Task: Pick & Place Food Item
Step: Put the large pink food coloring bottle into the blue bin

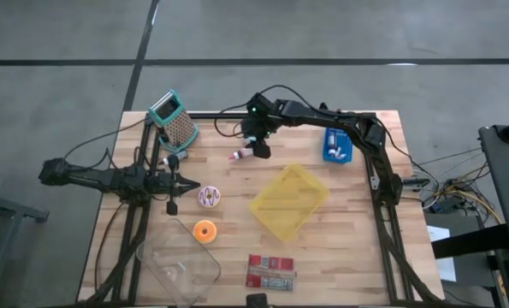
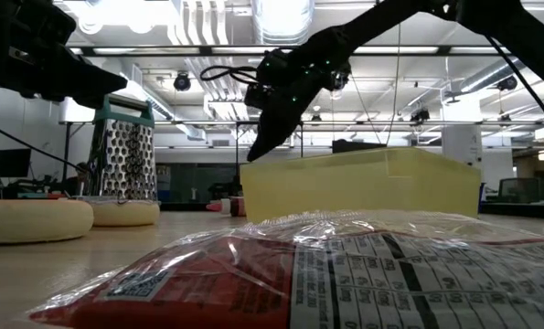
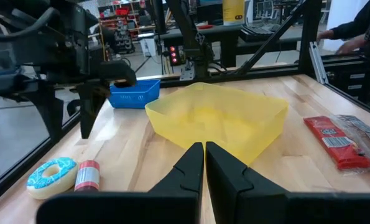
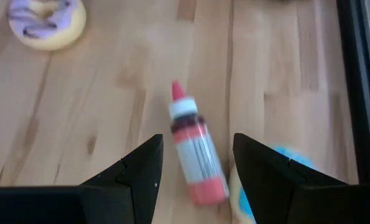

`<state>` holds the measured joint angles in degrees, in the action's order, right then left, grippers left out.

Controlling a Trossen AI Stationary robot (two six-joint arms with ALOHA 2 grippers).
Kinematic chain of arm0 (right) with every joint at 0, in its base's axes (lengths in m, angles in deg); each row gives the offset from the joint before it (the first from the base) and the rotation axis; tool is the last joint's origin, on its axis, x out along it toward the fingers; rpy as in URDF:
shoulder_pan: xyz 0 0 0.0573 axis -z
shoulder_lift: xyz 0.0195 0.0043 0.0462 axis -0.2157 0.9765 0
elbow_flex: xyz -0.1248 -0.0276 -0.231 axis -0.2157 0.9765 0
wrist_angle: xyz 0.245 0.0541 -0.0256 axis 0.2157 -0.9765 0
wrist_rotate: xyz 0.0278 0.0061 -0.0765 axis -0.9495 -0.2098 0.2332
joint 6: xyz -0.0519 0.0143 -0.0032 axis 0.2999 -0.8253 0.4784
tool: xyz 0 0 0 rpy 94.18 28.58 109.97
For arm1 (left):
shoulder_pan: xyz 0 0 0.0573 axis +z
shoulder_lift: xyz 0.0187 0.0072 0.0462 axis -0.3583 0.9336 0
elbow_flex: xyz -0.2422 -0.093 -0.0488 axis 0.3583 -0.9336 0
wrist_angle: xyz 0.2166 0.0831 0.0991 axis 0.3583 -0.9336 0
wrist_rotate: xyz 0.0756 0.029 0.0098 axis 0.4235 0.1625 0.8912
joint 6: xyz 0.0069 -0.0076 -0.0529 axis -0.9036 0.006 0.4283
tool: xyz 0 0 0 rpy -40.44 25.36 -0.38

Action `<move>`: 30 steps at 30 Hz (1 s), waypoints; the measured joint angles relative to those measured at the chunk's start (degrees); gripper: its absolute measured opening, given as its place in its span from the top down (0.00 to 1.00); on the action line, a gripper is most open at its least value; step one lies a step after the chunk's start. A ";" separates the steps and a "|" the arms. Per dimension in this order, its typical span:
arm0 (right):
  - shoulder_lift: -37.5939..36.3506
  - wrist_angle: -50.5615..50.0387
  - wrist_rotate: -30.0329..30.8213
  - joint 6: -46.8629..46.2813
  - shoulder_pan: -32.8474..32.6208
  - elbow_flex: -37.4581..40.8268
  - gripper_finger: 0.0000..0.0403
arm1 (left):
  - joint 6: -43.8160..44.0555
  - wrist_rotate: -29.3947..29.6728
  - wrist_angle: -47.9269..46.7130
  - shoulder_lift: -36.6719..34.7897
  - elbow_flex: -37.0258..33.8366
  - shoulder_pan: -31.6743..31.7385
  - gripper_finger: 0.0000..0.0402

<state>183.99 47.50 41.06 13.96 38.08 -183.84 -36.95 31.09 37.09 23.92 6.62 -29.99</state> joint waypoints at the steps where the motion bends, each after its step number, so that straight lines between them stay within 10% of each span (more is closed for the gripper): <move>1: 0.00 -1.35 0.09 0.10 0.09 -0.18 0.53 | 0.00 0.00 0.00 0.00 0.01 0.00 0.94; 30: 4.63 -3.65 0.72 1.97 1.33 2.33 0.53 | 0.00 -0.02 -0.01 0.01 -0.01 0.02 0.94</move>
<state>188.62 43.84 41.78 15.93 39.42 -181.50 -36.95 31.07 37.08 23.93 6.61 -29.97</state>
